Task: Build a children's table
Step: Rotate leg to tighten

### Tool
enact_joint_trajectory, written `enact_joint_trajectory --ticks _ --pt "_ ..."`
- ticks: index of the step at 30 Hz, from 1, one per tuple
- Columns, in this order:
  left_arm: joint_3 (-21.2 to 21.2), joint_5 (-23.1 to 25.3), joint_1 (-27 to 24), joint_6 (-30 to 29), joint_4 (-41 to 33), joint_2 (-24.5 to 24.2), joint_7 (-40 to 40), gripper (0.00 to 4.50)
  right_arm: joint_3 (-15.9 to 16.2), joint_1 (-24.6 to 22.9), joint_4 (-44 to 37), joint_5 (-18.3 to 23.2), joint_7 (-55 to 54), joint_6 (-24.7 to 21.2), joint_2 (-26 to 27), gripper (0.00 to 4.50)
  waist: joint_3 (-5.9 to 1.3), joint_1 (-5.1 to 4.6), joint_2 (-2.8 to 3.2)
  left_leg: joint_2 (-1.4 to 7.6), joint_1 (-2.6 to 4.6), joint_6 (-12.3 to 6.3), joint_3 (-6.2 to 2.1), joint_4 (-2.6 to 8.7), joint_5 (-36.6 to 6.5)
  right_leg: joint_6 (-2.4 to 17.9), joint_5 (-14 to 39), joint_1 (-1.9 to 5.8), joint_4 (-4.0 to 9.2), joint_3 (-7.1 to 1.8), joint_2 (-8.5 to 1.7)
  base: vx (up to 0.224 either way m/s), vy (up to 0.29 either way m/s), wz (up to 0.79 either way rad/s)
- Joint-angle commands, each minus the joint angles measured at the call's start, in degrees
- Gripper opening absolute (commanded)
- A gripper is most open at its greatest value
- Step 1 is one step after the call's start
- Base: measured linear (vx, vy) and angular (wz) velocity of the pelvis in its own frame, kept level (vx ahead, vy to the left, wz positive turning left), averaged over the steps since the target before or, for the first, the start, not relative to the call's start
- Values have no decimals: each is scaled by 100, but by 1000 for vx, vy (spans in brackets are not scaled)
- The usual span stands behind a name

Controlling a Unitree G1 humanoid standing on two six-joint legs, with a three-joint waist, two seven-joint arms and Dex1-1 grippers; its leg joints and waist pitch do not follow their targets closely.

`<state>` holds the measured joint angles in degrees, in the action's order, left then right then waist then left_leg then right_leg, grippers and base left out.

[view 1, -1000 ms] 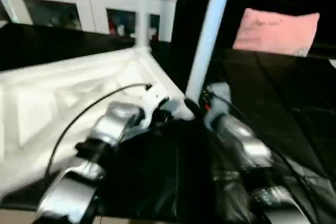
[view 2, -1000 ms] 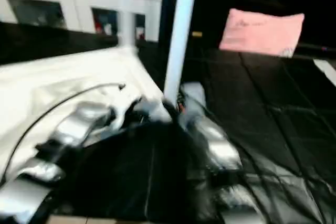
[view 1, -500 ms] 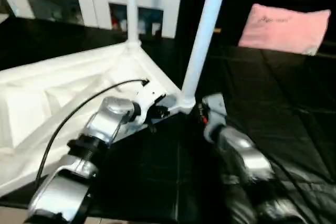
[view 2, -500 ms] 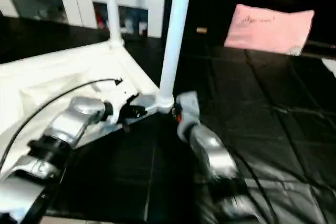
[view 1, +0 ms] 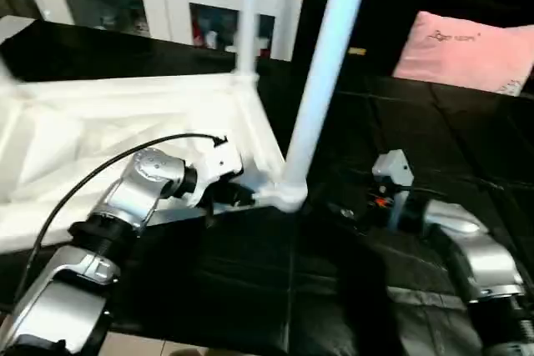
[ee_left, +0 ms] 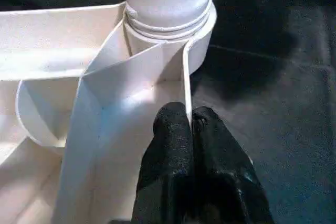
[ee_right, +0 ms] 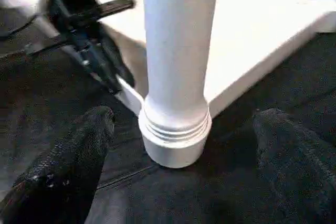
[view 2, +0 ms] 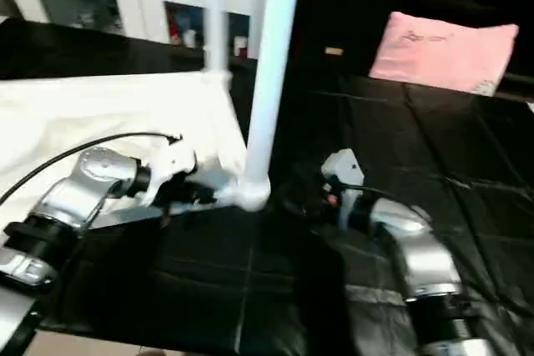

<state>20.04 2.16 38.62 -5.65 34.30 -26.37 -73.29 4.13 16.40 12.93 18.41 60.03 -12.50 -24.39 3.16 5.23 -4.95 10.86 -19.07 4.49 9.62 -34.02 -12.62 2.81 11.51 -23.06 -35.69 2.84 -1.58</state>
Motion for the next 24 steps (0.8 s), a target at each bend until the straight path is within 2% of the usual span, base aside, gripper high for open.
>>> enact_joint_trajectory --ticks 1,5,9,13,14,15,19,22,23,24 --pt "271 54 61 140 -28 42 -384 0 150 85 -171 102 345 -98 -141 448 -339 -31 74 256 -26 -358 -37 343 -267 1040 568 370 421 -345 -618 0 0 0" --pt "365 21 53 315 -85 -18 -725 0 340 237 -41 15 679 -54 -212 448 -345 -28 41 247 -40 -305 -42 339 -258 1024 623 383 414 -344 -620 0 0 0" --pt "419 -82 7 378 -270 -63 -1025 0 485 452 207 -69 1002 5 -255 448 -346 -15 56 252 -40 -277 -43 342 -226 1037 662 382 412 -338 -625 0 0 0" --pt "440 -134 -26 355 -442 -80 -1196 0 651 679 461 -162 1275 72 -274 448 -358 -5 32 259 -35 -293 -36 330 -162 1139 435 380 374 -333 -627 0 0 0" --pt "441 -133 -31 352 -463 -81 -1216 0 685 722 518 -193 1306 100 -271 448 -352 1 42 253 -34 -299 -32 331 -137 1136 411 377 378 -333 -621 0 0 0" --pt "458 -140 -51 347 -513 -91 -1263 0 753 812 648 -271 1329 178 -233 448 -360 -6 20 255 -33 -301 -33 328 -131 1137 407 383 366 -328 -625 0 0 0" --pt "488 -154 -102 347 -612 -106 -1359 0 868 952 857 -356 1459 335 -151 448 -356 6 25 255 -40 -288 -31 324 -123 1114 504 383 370 -332 -634 0 0 0" --pt "484 -163 -126 333 -653 -112 -1388 0 929 983 891 -278 1698 272 -126 419 -360 11 25 258 -47 -321 -31 323 -102 1117 425 392 359 -324 -624 0 0 0" --pt "513 -187 -175 290 -770 -151 -1403 0 1043 1043 1033 -278 1931 233 -76 411 -358 18 -12 261 -53 -339 -34 321 -94 1102 452 391 352 -319 -626 0 0 0" --pt "513 -187 -175 290 -770 -151 -1403 0 1043 1043 1033 -278 1931 233 -76 408 -356 14 0 263 -59 -337 -36 323 -117 1108 511 389 353 -316 -635 0 0 0"
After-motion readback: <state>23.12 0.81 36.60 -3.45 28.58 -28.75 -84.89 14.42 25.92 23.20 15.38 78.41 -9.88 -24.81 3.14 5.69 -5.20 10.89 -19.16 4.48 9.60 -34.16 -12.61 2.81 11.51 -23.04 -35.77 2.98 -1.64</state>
